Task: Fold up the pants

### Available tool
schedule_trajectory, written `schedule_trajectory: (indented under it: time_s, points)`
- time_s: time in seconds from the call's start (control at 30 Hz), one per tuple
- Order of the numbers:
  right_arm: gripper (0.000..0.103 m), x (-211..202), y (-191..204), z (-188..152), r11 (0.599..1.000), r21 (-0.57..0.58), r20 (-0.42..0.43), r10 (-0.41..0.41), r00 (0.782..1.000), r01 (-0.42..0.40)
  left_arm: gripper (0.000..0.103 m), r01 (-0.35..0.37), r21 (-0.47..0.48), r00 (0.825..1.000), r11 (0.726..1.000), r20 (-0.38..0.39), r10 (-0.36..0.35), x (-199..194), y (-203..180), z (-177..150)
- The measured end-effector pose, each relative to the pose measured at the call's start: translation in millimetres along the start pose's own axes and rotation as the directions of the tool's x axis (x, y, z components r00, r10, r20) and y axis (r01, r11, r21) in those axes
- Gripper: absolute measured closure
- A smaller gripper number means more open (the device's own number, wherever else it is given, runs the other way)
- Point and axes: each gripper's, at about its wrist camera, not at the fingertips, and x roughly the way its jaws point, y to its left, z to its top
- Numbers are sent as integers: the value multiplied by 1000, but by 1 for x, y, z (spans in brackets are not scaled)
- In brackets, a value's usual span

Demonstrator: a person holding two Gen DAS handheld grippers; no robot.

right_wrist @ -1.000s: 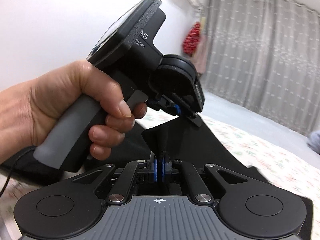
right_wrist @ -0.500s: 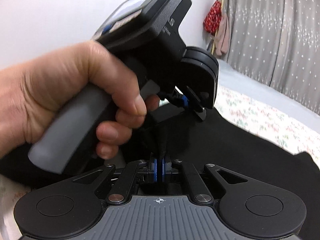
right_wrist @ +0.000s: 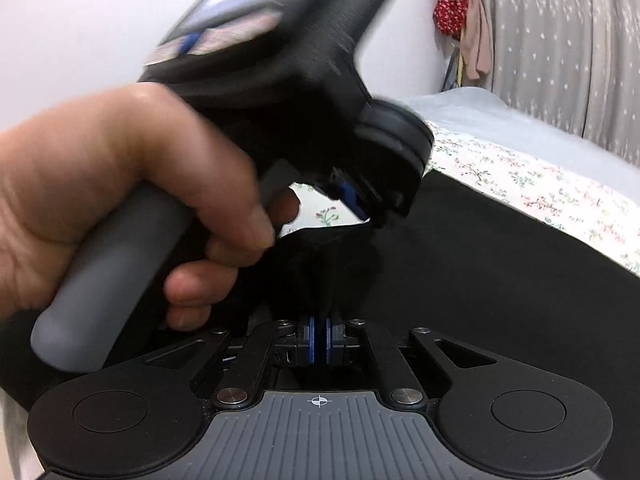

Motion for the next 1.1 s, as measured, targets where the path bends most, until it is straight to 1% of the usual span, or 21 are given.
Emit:
schedule_trajectory:
  time_s: [0.1, 0.13, 0.2, 0.23, 0.27, 0.3, 0.33, 0.37, 0.47, 0.5, 0.53, 0.57, 0.63, 0.7, 0.8, 0.83, 0.9, 0.93, 0.97, 1.03, 1.1]
  points:
    - [96, 2, -17, 10, 999, 39, 0, 15, 1000, -15, 82, 7, -41, 1000, 999, -30, -8, 5, 6, -2]
    - [93, -1, -22, 6, 999, 41, -3, 20, 1000, -20, 82, 7, -57, 999, 998, -41, -10, 5, 8, -3]
    - [89, -13, -9, -10, 998, 50, -6, 47, 999, -47, 82, -5, -85, 999, 996, -43, 1, 4, 11, -6]
    - [82, -15, -16, -7, 996, 58, -12, 72, 997, -71, 82, -6, -99, 999, 995, -37, 3, 2, 13, -6]
    - [65, -16, -26, -4, 993, 69, -23, 96, 995, -94, 82, -9, -113, 1000, 994, -26, 6, -2, 15, -6]
    - [54, -22, -27, -4, 989, 90, -27, 121, 992, -118, 82, -11, -125, 1000, 992, -16, 9, -7, 15, -5]
    - [38, -33, -36, -7, 984, 119, -16, 139, 990, -137, 82, -8, -137, 1000, 991, -8, 7, -11, 16, -5]
    - [35, -47, -46, -11, 978, 143, 4, 156, 988, -155, 82, 1, -144, 1000, 990, 1, 0, -16, 15, -5]
    - [35, -91, -72, -27, 959, 182, 44, 213, 976, -217, 82, 41, -119, 999, 992, 30, -37, -32, -2, -6]
    - [35, -105, -83, -33, 959, 185, 49, 211, 976, -216, 82, 59, -96, 998, 994, 39, -56, -37, -12, -7]
    - [35, -119, -93, -37, 962, 185, 49, 194, 980, -199, 82, 85, -69, 996, 994, 47, -82, -42, -23, -9]
    - [35, -134, -99, -51, 967, 187, 43, 169, 985, -174, 82, 111, -41, 993, 993, 54, -109, -48, -36, -11]
    - [37, -157, -131, -57, 972, 208, 24, 111, 994, -114, 82, 166, -9, 985, 986, 48, -166, -56, -63, -15]
    - [42, -183, -161, -70, 969, 238, 6, 64, 998, -63, 82, 215, 17, 976, 977, 30, -215, -61, -93, -21]
    - [57, -210, -210, -82, 954, 298, -73, -20, 997, 41, 82, 286, 28, 958, 958, -17, -286, -66, -136, -31]
    - [65, -219, -224, -86, 948, 311, -102, -41, 994, 71, 82, 313, 24, 949, 949, -39, -312, -65, -149, -36]
    - [74, -232, -241, -94, 947, 300, -158, -66, 985, 111, 82, 357, 29, 931, 934, -90, -353, -64, -177, -48]
    - [76, -236, -241, -98, 950, 285, -178, -74, 981, 123, 82, 372, 50, 924, 927, -114, -364, -62, -192, -54]
    - [76, -236, -240, -100, 955, 269, -195, -75, 978, 126, 82, 377, 77, 921, 923, -135, -365, -61, -206, -61]
    - [77, -249, -240, -119, 964, 238, -221, -69, 973, 122, 82, 380, 117, 918, 918, -174, -358, -56, -228, -75]
    - [77, -242, -238, -136, 971, 212, -246, -59, 968, 113, 82, 381, 139, 912, 914, -222, -346, -49, -243, -89]
